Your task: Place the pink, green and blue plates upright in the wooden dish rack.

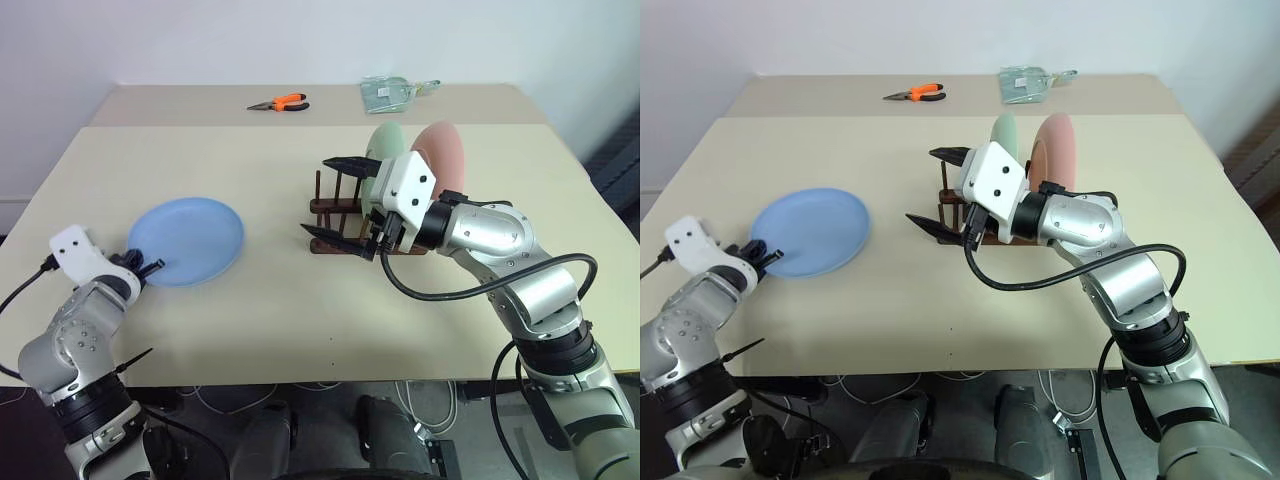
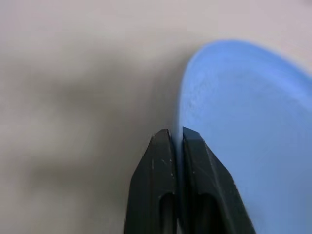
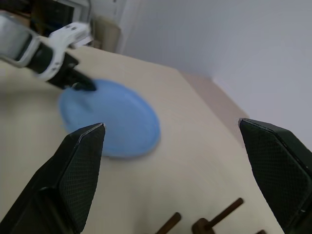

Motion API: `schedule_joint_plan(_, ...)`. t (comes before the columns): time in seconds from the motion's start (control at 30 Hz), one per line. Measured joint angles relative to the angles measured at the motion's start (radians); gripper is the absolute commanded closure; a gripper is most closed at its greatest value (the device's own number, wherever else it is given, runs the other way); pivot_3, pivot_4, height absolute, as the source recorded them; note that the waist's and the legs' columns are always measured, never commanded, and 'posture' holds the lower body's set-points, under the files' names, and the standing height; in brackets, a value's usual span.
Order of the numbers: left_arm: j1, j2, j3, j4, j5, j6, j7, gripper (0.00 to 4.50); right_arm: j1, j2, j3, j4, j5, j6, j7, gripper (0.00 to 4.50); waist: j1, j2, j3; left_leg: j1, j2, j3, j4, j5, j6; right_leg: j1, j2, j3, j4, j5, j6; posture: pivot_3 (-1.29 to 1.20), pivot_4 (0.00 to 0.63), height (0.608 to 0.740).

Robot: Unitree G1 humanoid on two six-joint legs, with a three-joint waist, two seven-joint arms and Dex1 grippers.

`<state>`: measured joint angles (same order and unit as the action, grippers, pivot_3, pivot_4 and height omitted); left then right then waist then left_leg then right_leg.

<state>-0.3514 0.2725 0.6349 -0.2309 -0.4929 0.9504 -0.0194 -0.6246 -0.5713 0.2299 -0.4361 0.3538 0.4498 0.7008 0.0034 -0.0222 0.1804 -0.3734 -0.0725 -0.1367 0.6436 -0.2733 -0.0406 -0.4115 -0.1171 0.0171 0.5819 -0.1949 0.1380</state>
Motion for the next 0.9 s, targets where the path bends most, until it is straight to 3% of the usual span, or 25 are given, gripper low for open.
schedule_joint_plan(0.2,-0.198,0.051,-0.143,-0.133,-0.033,-0.096,-0.072,4.47,-0.070,0.003,0.095,0.021,-0.171,-0.114,0.034,0.00,-0.001,-0.002,0.001,0.000,0.000,0.002,-0.001,0.000,-0.001,-0.001,0.000,0.001,-0.001,0.000,0.000,0.00,0.150,0.740)
schedule_joint_plan(0.33,-0.277,0.066,-0.211,-0.140,-0.061,-0.082,-0.082,4.47,-0.151,0.050,0.223,0.198,-0.389,-0.277,0.020,0.00,-0.021,-0.002,0.001,0.001,0.001,0.002,-0.002,0.001,-0.002,-0.002,0.000,0.001,0.001,0.000,0.000,0.00,0.150,0.740)
schedule_joint_plan(0.47,-0.291,0.080,-0.245,-0.176,-0.091,-0.061,-0.087,4.47,-0.189,0.130,0.266,0.352,-0.506,-0.371,-0.014,0.00,-0.024,-0.002,0.001,0.000,0.000,0.002,-0.003,0.002,-0.003,-0.003,0.000,0.002,0.001,0.000,0.000,0.00,0.150,0.740)
schedule_joint_plan(0.5,-0.291,0.079,-0.252,-0.181,-0.102,-0.057,-0.086,4.50,-0.202,0.151,0.269,0.387,-0.529,-0.383,-0.023,0.56,-0.022,-0.002,0.001,0.000,0.000,0.002,-0.003,0.002,-0.003,-0.003,0.001,0.002,0.001,0.001,0.000,0.00,0.150,0.740)
schedule_joint_plan(0.57,-0.291,0.076,-0.260,-0.188,-0.119,-0.047,-0.081,4.50,-0.214,0.172,0.274,0.424,-0.569,-0.410,-0.032,1.24,-0.019,-0.002,0.001,0.000,0.000,0.001,-0.003,0.002,-0.003,-0.003,0.001,0.001,0.001,0.001,0.000,0.00,0.150,0.740)
schedule_joint_plan(0.7,-0.284,0.078,-0.258,-0.203,-0.131,-0.038,-0.064,4.50,-0.215,0.182,0.275,0.440,-0.621,-0.436,-0.035,3.45,-0.017,-0.003,0.001,0.000,0.000,0.001,-0.003,0.002,-0.003,-0.003,0.001,0.001,0.001,0.001,0.000,0.00,0.150,0.740)
schedule_joint_plan(0.77,-0.283,0.076,-0.241,-0.203,-0.148,-0.036,-0.055,3.78,-0.214,0.182,0.274,0.438,-0.631,-0.448,-0.037,4.47,-0.018,-0.003,0.001,0.000,0.000,0.000,-0.004,0.002,-0.004,-0.003,0.001,0.001,0.001,0.001,0.000,0.00,0.150,0.740)
schedule_joint_plan(0.9,-0.290,0.043,-0.190,-0.202,-0.218,-0.045,-0.037,1.89,-0.210,0.186,0.261,0.423,-0.649,-0.464,-0.044,4.50,-0.018,-0.003,0.001,0.001,0.000,0.000,-0.006,0.003,-0.005,-0.003,0.001,0.001,0.001,0.001,0.000,0.00,0.150,0.740)
